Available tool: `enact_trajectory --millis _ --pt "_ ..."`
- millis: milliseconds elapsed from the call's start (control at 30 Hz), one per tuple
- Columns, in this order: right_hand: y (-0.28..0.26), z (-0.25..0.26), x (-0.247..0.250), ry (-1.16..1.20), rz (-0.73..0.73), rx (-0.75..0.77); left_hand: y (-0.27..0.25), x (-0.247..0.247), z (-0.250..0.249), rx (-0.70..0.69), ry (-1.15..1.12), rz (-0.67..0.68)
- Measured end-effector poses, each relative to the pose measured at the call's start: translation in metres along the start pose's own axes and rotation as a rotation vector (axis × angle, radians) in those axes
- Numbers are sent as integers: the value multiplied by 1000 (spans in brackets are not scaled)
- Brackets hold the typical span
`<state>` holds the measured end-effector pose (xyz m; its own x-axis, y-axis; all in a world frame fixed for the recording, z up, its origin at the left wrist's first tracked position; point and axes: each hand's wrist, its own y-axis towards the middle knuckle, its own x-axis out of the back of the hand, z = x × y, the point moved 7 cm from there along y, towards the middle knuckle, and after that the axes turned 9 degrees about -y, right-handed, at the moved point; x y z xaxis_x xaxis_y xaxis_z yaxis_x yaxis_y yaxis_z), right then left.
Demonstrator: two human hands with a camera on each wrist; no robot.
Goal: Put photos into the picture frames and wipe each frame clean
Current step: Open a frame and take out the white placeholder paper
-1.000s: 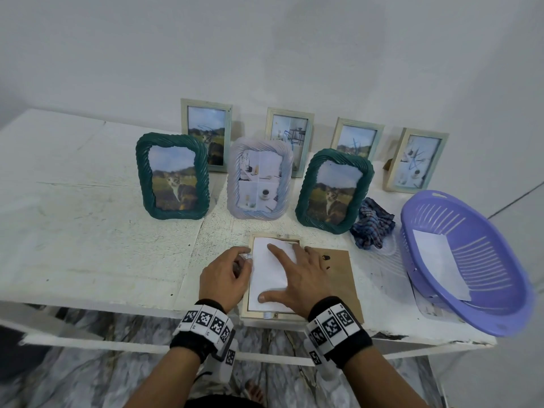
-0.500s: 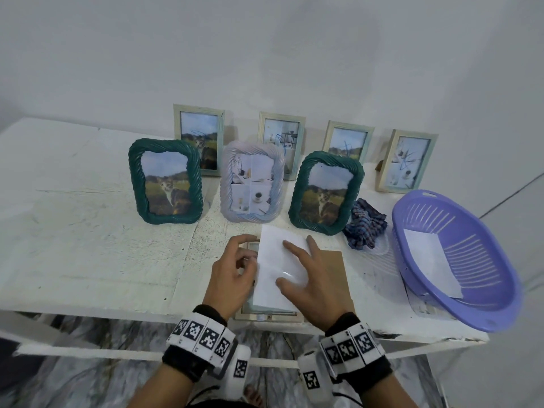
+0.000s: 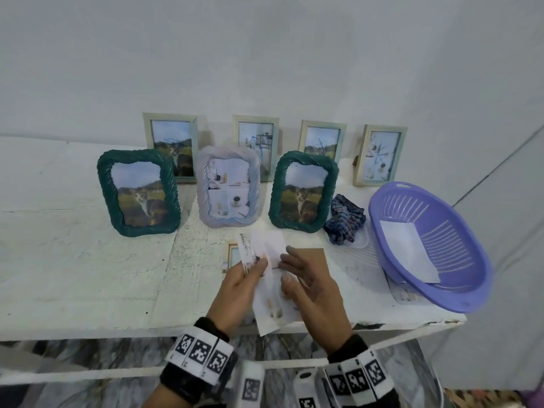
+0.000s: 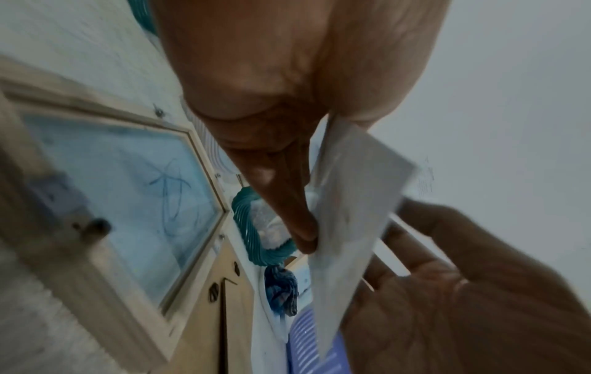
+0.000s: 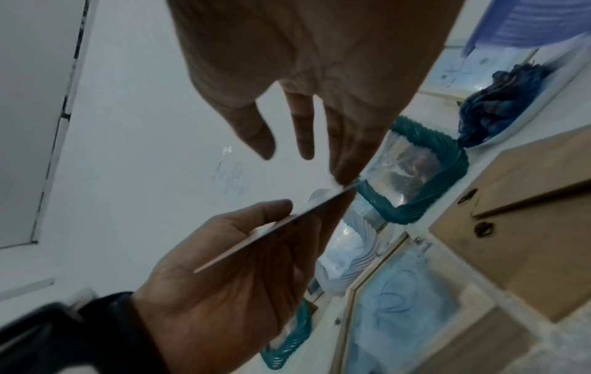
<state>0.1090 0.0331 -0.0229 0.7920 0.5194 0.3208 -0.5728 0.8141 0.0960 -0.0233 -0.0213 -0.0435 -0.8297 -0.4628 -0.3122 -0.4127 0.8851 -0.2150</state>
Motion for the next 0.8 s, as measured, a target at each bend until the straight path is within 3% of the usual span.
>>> enact_trajectory --millis 100,233,367,467,633,800 --pt "-6 -4 22 -190 -167 38 1 -6 4 -18 -78 -29" --pt "-22 -33 38 -9 -43 -114 4 -22 6 -52 -20 34" --pt "-52 -63 80 -27 -166 -226 17 -38 14 -37 233 100" --pt "-83 -85 113 -28 -284 -310 33 -61 13 -158 549 146" --pt "-135 -119 160 -87 -516 -504 47 -153 13 -461 911 454" --pt "-153 -121 173 -155 -541 -519 59 -217 26 -552 1312 650"
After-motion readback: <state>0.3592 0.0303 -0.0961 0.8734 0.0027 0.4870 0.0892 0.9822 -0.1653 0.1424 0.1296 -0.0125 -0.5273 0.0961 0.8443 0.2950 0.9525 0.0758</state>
